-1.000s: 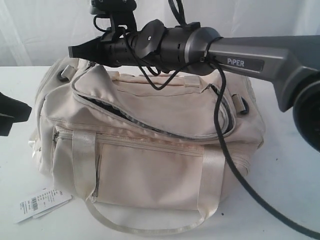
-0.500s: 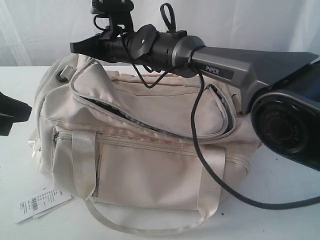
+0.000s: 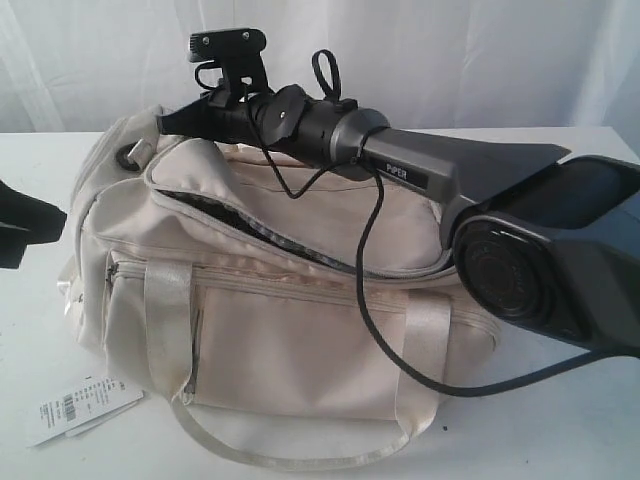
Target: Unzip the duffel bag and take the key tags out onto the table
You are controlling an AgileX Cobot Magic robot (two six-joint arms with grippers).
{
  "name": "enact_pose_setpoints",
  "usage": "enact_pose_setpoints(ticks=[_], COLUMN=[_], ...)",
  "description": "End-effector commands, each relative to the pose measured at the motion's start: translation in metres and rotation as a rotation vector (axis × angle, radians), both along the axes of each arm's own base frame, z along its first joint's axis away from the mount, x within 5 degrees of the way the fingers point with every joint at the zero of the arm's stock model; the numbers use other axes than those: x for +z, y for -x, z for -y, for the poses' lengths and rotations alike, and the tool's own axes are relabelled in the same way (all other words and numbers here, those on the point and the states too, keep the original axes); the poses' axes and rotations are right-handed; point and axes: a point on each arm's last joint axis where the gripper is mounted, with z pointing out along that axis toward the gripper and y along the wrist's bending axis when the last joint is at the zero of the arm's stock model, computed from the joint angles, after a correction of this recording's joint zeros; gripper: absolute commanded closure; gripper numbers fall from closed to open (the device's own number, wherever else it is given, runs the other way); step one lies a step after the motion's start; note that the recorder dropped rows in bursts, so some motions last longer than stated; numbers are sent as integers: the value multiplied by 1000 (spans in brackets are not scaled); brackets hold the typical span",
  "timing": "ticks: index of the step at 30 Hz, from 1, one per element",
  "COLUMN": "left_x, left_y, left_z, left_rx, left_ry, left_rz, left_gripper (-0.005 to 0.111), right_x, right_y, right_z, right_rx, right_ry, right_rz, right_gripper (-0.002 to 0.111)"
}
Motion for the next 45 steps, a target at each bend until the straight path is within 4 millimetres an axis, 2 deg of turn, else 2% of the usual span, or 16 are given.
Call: enact_pose_setpoints(ticks=[1, 6, 9, 17, 26, 30, 33, 38, 42, 45], left_x=[3, 3, 3, 3, 3, 3, 3, -1, -9, -14], left_y=[2, 2, 3, 3, 3, 3, 3, 2, 0, -2], left_z=[1, 1, 2, 2, 2, 2, 2, 1, 0, 0], left_rx=[2, 1, 0, -3, -6, -18, -19, -28, -3, -1], left_ry=[27, 28, 36, 33, 31, 20, 19, 1, 4, -9], left_rz=[-2, -5, -10, -7, -5, 2, 3, 13, 30, 53], left_gripper=[107, 107, 107, 107, 107, 107, 107, 107, 107, 107], right_x=[-4, -4, 1, 55, 100, 107, 110, 120, 134, 149], right_y=[-4, -1, 4, 33, 71, 81, 89, 105, 111, 116], right_z=[2, 1, 0, 5, 25, 41, 51, 58, 60, 65], right_rx=[-3, 23, 75, 264, 494, 516, 539, 629, 638, 636], right_ry=[28, 33, 53, 94, 294, 460, 539, 551, 515, 496], right_rz=[36, 0, -33, -107, -163, -199, -265, -344, -329, -302], right_gripper=[83, 37, 22, 19, 20, 27, 38, 54, 72, 92])
